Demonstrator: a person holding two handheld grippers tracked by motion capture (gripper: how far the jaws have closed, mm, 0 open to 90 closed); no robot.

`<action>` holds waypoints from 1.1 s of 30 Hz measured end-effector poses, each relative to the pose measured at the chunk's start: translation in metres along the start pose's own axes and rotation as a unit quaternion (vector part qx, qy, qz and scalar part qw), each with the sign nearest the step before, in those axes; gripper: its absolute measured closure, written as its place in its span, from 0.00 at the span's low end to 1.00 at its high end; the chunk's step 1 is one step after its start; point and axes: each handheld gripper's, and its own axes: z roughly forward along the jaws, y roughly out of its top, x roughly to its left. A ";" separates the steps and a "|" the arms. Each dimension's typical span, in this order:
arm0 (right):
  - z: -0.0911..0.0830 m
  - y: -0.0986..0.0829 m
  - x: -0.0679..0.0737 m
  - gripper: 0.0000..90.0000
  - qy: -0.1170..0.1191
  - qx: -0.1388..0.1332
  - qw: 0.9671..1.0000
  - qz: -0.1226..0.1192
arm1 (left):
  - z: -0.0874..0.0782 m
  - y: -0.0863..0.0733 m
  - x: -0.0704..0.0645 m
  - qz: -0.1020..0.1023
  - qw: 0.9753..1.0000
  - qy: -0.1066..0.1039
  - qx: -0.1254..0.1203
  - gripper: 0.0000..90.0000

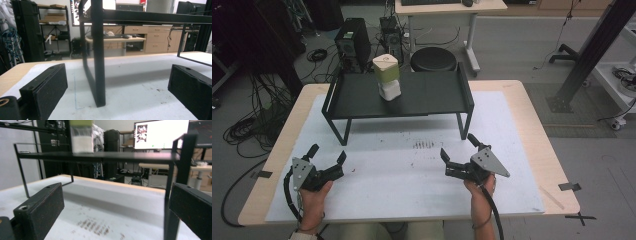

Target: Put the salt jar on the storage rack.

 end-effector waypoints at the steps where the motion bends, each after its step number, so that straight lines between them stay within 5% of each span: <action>1: -0.001 -0.004 -0.002 0.00 -0.005 0.001 1.000 0.003 | 0.000 0.000 0.000 0.000 1.000 0.000 0.000 0.03; 11: -0.006 -0.042 -0.010 0.00 -0.026 0.017 0.999 0.028 | 0.000 0.000 0.000 0.000 1.000 0.000 -0.001 0.03; 24: -0.010 -0.047 -0.011 0.00 -0.054 0.001 0.998 0.032 | 0.000 0.000 0.000 -0.001 1.000 0.001 0.000 0.03; 33: -0.008 -0.047 -0.007 0.00 -0.048 0.017 0.999 -0.005 | 0.000 0.000 0.000 -0.001 1.000 0.003 0.000 0.03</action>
